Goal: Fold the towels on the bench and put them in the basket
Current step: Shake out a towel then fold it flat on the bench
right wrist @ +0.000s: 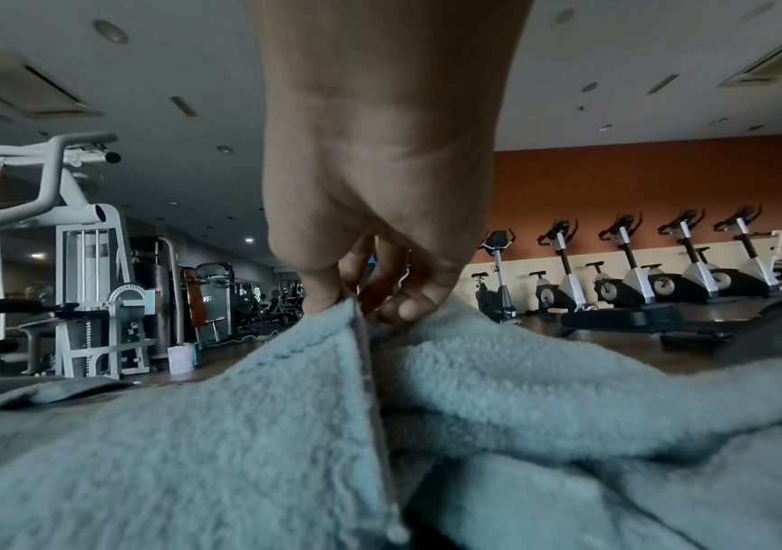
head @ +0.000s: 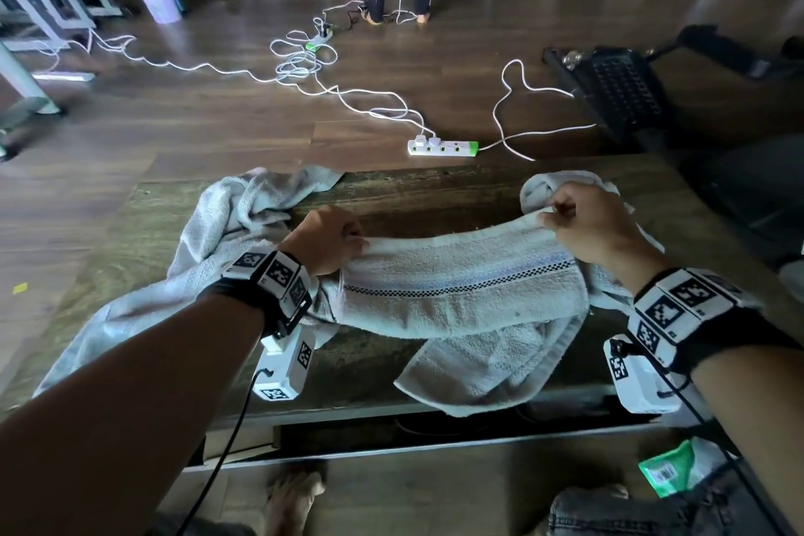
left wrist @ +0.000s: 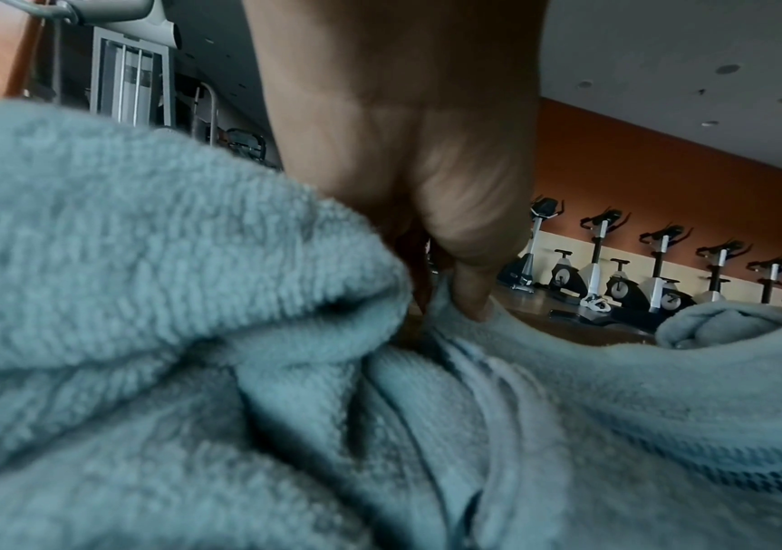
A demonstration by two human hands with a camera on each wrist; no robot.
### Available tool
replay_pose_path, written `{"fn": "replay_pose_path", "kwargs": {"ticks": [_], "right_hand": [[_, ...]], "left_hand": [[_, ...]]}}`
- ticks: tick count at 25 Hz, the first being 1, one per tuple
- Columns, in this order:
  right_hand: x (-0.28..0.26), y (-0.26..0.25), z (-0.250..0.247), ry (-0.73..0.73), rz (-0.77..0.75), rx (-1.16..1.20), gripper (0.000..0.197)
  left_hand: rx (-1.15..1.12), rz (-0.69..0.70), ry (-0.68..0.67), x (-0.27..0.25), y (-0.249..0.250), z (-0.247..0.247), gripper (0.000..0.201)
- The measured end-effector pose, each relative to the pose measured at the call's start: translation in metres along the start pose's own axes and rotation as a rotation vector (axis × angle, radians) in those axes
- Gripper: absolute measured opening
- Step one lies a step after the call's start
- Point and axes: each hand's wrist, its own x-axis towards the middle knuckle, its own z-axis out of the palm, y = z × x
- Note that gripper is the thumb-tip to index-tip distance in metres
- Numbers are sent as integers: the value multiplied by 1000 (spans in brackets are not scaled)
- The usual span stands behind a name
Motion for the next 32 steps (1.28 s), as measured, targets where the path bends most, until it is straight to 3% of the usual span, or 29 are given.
{"fn": "replay_pose_path", "kwargs": {"ticks": [4,8,12,18,23,28,30,32], "right_hand": [[-4,1,3,-31,-109,-20,6],[-1,2,10,-127,-42,-26,8],[3,1,13,-97,49,32,14],[-6,1,-9,74,73,282,13],[-26,-11,-44,134,28,427,12],[-28,-36,-87,281,-85,657,31],[-40,-38,-98,298,-154,609,29],[-62,-31,-100,241,-179,482,24]], "left_hand": [[37,60,-58,4,1,8,13],[59,29,-55,12,-2,17,20],[92,52,-88,16,0,14,18],[-44,169,98,-4,11,-14,5],[-90,231,217,-17,23,-60,10],[-184,287,392,-30,44,-104,22],[-237,319,452,-42,47,-112,35],[-158,370,502,-64,47,-105,34]]}}
